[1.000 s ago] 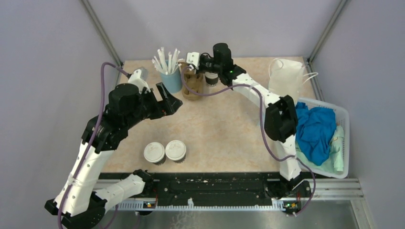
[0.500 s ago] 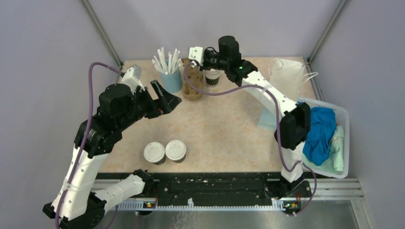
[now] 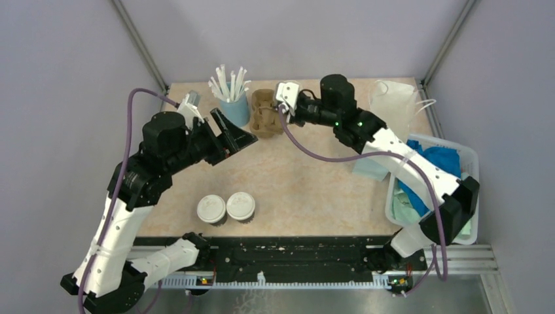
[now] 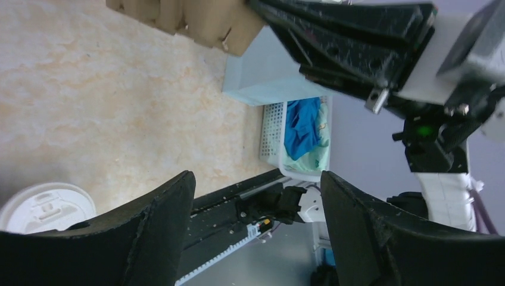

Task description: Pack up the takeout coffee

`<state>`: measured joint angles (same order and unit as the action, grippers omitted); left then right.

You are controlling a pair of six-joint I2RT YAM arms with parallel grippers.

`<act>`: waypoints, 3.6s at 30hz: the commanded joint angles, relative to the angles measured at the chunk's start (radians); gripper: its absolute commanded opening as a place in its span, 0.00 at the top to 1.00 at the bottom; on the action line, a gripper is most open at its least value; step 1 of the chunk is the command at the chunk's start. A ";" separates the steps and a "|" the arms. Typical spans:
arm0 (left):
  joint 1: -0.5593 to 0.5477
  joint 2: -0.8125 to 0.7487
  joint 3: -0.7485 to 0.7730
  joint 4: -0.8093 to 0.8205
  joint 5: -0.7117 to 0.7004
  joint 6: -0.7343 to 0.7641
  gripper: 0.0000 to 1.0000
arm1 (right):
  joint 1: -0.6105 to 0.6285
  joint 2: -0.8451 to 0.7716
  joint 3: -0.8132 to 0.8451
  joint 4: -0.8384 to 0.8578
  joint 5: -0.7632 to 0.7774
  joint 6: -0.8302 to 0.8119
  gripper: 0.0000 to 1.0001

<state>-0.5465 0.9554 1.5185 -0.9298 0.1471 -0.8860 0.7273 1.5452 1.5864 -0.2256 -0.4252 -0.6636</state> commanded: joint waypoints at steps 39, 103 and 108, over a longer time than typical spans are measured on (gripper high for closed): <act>0.339 -0.087 -0.594 0.503 0.780 -1.022 0.36 | 0.147 -0.461 -0.302 -0.162 -0.022 0.118 1.00; 0.450 0.157 -0.353 0.256 0.713 -0.184 1.00 | 0.306 -0.492 0.068 -0.732 1.362 0.969 0.01; 0.450 0.115 -0.311 0.252 0.703 -0.116 1.00 | 0.024 -0.331 0.277 -0.933 1.315 0.934 0.01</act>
<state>-0.0998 1.1168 1.1526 -0.6815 0.8471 -1.1389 0.9798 1.0889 1.7584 -0.8909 0.7647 0.1558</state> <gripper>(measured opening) 0.010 0.985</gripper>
